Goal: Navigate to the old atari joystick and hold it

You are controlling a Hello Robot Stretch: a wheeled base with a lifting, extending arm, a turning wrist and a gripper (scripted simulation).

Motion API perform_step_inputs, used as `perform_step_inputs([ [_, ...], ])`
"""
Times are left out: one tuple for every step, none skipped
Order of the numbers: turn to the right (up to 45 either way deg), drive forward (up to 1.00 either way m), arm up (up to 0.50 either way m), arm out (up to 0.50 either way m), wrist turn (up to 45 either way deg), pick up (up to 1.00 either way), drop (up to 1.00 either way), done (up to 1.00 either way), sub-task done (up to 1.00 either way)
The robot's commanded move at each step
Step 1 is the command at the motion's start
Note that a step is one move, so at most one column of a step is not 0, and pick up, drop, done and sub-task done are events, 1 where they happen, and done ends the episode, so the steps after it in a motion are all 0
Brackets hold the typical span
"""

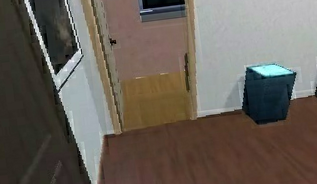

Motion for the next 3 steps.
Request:
perform_step_inputs([
  [0.0,1.0,0.0,0.0,0.0,0.0,0.0,0.0,0.0],
  [0.0,1.0,0.0,0.0,0.0,0.0,0.0,0.0,0.0],
  [0.0,1.0,0.0,0.0,0.0,0.0,0.0,0.0,0.0],
])
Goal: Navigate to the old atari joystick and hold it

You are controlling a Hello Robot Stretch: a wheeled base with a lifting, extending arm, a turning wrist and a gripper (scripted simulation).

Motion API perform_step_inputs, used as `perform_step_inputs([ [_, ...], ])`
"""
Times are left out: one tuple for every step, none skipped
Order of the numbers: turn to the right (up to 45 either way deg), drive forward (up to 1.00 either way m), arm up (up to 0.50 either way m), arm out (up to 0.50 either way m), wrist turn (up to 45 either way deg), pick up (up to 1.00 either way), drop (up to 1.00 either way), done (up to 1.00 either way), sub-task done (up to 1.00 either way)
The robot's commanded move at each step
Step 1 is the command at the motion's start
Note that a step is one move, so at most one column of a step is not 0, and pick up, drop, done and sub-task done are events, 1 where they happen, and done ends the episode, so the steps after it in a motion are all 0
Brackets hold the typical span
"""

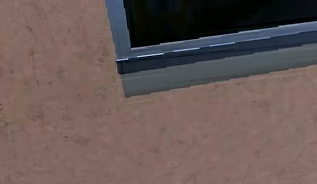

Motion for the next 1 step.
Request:
perform_step_inputs([
  [0.0,0.2,0.0,0.0,0.0,0.0,0.0,0.0,0.0],
])
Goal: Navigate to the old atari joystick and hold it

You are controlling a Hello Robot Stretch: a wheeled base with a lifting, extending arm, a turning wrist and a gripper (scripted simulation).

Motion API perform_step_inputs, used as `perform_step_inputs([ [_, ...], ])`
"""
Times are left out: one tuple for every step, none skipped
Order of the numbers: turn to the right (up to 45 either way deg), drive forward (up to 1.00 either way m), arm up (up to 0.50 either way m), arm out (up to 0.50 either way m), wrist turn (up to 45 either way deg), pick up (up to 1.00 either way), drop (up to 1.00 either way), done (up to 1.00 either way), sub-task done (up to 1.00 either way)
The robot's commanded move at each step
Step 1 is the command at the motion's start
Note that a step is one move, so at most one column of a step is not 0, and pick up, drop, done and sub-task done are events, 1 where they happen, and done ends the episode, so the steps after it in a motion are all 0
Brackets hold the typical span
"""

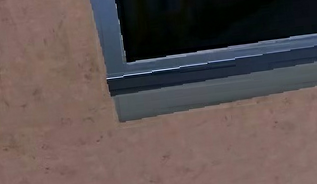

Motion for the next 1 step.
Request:
perform_step_inputs([
  [15.0,0.0,0.0,0.0,0.0,0.0,0.0,0.0,0.0],
])
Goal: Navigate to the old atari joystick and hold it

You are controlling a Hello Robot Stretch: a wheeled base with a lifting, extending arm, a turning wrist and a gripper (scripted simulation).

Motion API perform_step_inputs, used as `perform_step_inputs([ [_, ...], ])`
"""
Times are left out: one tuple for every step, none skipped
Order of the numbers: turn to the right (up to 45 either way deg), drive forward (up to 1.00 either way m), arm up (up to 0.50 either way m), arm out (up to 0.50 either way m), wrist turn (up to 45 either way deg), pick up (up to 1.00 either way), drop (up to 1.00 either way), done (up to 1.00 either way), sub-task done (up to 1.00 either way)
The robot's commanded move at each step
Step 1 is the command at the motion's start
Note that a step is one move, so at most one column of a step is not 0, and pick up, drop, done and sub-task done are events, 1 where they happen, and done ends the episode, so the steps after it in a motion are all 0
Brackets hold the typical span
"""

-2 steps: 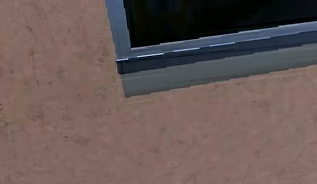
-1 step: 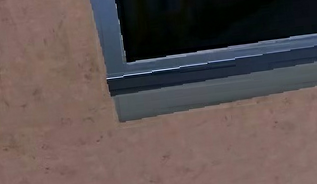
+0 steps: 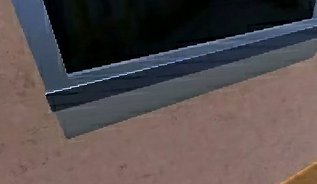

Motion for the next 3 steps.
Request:
perform_step_inputs([
  [0.0,0.35,0.0,0.0,0.0,0.0,0.0,0.0,0.0],
  [45.0,0.0,0.0,0.0,0.0,0.0,0.0,0.0,0.0],
  [39.0,0.0,0.0,0.0,0.0,0.0,0.0,0.0,0.0],
])
